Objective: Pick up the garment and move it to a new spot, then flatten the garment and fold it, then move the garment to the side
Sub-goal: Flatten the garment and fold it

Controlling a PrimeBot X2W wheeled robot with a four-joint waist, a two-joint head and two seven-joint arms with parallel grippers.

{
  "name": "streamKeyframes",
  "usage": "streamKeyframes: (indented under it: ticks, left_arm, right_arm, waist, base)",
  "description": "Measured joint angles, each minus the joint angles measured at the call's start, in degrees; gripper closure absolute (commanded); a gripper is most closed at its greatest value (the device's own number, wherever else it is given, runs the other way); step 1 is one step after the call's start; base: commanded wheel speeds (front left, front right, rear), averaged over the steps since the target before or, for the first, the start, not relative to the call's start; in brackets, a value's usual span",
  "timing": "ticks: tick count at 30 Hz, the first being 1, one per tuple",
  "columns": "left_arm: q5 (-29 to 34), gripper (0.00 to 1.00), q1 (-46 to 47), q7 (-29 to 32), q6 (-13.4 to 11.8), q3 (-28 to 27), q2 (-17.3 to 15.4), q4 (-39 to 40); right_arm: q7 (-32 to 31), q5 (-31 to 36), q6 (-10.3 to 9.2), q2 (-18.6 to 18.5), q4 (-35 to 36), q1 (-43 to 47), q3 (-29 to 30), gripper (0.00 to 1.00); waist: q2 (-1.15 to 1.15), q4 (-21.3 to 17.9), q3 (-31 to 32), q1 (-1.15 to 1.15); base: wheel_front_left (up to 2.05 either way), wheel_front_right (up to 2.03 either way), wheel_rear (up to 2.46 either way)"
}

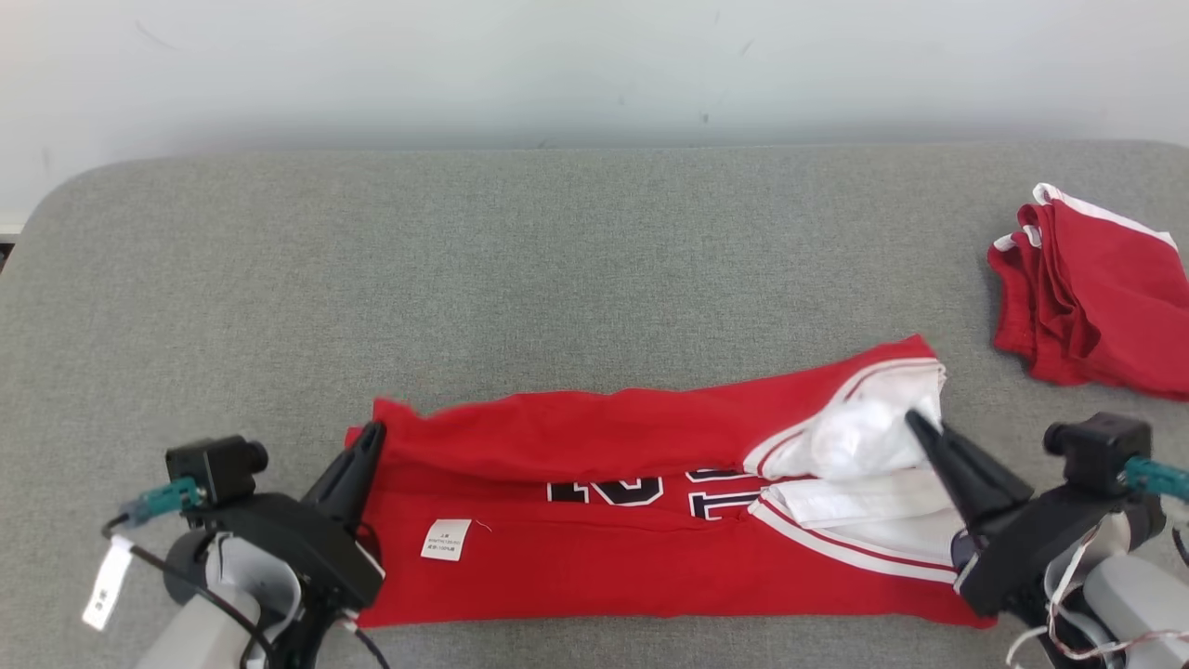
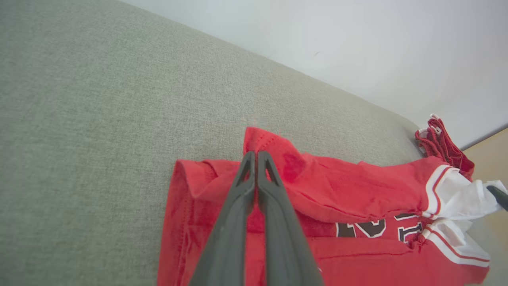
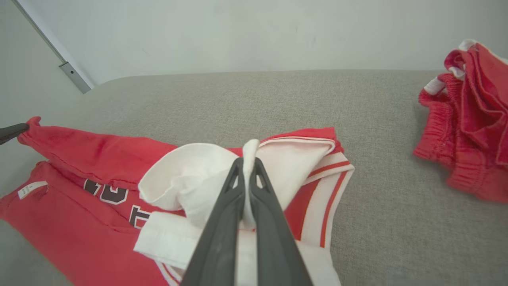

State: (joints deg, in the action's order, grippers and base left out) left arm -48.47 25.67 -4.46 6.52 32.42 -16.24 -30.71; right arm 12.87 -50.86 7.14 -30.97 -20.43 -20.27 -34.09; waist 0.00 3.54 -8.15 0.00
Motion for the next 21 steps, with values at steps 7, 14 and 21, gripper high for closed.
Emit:
streamKeyframes:
  ticks: [7, 14, 21]
  left_arm:
    - [0.1, 1.00, -3.5, 1.5, -1.6, 1.5, -0.1, 0.3]
    - [0.4, 1.00, -4.2, 1.9, -3.8, 1.7, 0.9, 0.1]
    - [1.1, 0.00, -4.3, 0.8, -5.6, 1.2, 0.9, 0.6]
  right_arm:
    - [-3.8, 1.2, 0.01, -1.5, 1.0, 1.6, -3.7, 1.00]
    - [-9.0, 3.1, -0.08, -2.3, -0.6, 2.2, -6.3, 1.00]
    - [-10.1, 1.4, -0.15, -2.2, -0.4, 2.3, -5.1, 0.00]
  waist:
    - [0.00, -0.1, 0.2, 0.00]
    - [0.00, 0.0, 0.6, 0.00]
    - [0.00, 0.2, 0.8, 0.01]
  base:
    - [0.00, 0.00, 0.00]
    - [0.00, 0.00, 0.00]
    - [0.00, 0.00, 0.00]
